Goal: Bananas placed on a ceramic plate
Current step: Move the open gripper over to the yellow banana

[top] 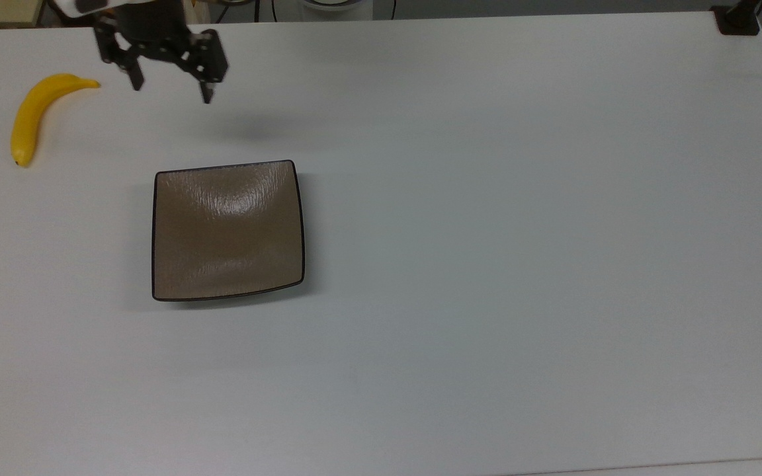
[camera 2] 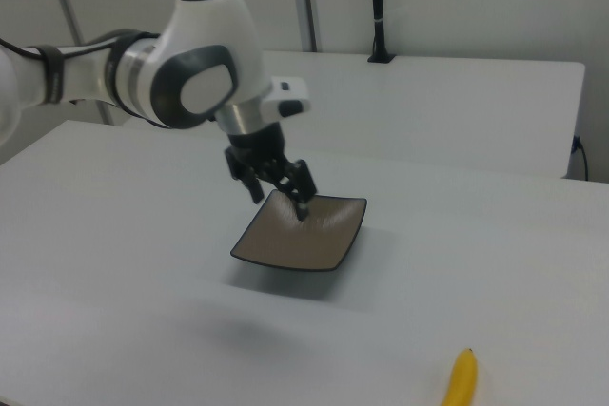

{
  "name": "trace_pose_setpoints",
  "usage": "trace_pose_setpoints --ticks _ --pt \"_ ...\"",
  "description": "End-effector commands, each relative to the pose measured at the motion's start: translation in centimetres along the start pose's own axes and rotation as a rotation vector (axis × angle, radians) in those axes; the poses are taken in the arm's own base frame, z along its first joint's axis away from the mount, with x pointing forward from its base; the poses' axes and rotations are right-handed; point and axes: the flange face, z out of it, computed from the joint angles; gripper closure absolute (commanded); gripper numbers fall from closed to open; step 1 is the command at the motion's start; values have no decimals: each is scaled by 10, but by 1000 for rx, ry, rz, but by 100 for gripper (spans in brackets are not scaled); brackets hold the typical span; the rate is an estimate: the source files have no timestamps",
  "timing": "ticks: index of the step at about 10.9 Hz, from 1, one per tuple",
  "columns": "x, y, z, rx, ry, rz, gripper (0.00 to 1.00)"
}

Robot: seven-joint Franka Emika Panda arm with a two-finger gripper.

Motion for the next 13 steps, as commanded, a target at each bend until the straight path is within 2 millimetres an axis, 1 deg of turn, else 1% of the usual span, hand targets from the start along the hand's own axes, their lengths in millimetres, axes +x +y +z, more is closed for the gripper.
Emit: trace_pose_setpoints --ticks 1,2,3,4,5,8,10,12,13 --pt "-7 57 15 -52 -5 -4 0" --pt "-6 78 22 -74 17 9 0" --pt "-7 99 34 -87 14 39 0" --pt "-11 117 43 -94 -1 60 0" --pt "-13 126 49 -106 -17 48 0" --pt "-25 165 79 -170 -93 58 0" --pt "-34 191 93 -179 -121 96 0" --pt "-32 209 109 -206 -89 105 0" --pt "-39 225 114 -231 -97 109 0"
